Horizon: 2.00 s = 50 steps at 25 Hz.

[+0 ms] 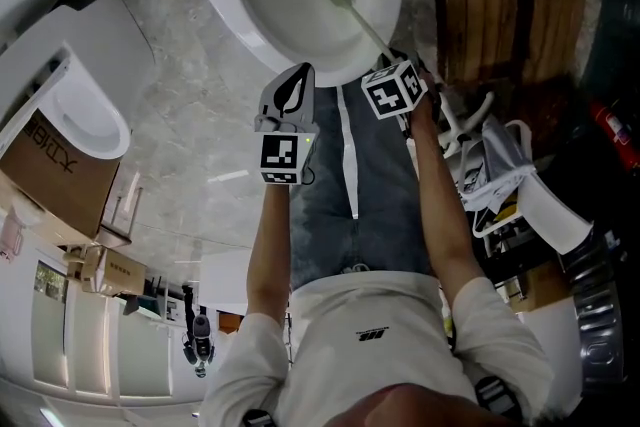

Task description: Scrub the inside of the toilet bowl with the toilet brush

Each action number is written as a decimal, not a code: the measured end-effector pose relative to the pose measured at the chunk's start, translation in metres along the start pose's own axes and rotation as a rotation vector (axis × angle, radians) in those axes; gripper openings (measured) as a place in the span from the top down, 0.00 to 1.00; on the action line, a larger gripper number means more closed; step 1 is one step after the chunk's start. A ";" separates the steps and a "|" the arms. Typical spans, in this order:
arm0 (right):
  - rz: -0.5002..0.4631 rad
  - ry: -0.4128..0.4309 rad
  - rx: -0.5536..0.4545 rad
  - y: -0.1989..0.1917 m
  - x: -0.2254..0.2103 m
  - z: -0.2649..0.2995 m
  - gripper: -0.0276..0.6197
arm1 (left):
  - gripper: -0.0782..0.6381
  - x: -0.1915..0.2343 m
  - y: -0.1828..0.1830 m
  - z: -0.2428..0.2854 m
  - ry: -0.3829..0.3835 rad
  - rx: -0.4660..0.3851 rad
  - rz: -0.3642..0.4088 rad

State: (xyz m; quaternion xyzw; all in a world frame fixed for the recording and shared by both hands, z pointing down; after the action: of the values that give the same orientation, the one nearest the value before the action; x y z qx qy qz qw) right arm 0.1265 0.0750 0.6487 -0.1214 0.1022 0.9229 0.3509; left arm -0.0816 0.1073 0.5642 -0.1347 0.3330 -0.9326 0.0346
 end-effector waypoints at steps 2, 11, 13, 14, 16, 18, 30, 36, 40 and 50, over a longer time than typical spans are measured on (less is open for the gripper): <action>0.013 -0.009 -0.014 0.006 -0.004 0.000 0.86 | 0.88 0.001 0.001 0.001 -0.001 -0.001 -0.001; 0.024 -0.058 -0.068 0.038 -0.026 0.000 0.86 | 0.88 0.008 0.005 0.006 0.008 -0.003 -0.011; 0.021 -0.063 -0.078 0.045 -0.030 0.001 0.86 | 0.88 0.009 0.003 0.005 0.011 -0.002 -0.014; 0.017 -0.066 -0.083 0.048 -0.032 0.001 0.86 | 0.88 0.009 0.002 0.005 0.012 -0.001 -0.016; 0.007 -0.074 -0.090 0.056 -0.035 0.001 0.86 | 0.88 0.011 0.001 0.005 0.016 0.001 -0.020; -0.004 -0.081 -0.096 0.064 -0.038 0.002 0.86 | 0.88 0.013 0.000 0.004 0.020 0.002 -0.024; -0.102 -0.057 -0.134 0.107 -0.021 0.008 0.86 | 0.88 0.024 -0.009 -0.005 0.042 0.002 -0.047; -0.159 -0.027 -0.137 0.118 -0.002 0.014 0.86 | 0.88 0.027 -0.016 -0.008 0.052 0.004 -0.061; -0.198 0.006 -0.138 0.119 0.008 0.014 0.86 | 0.88 0.026 -0.015 -0.008 0.057 -0.001 -0.067; -0.222 0.113 -0.144 0.110 0.033 0.011 0.86 | 0.88 0.020 -0.013 -0.009 0.054 -0.011 -0.066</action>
State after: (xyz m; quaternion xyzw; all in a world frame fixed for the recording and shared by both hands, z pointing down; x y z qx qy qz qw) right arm 0.0269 0.0182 0.6612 -0.2085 0.0414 0.8750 0.4349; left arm -0.1034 0.1201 0.5703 -0.1205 0.3343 -0.9347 -0.0057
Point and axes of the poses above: the fingertips, and each gripper's own axes: z forward along the fingers, x to its left, y out of its top, the point moved 9 cm from there along -z, backward along the fingers, and after that the axes turned 13 degrees about y, right-handed, at the moved point
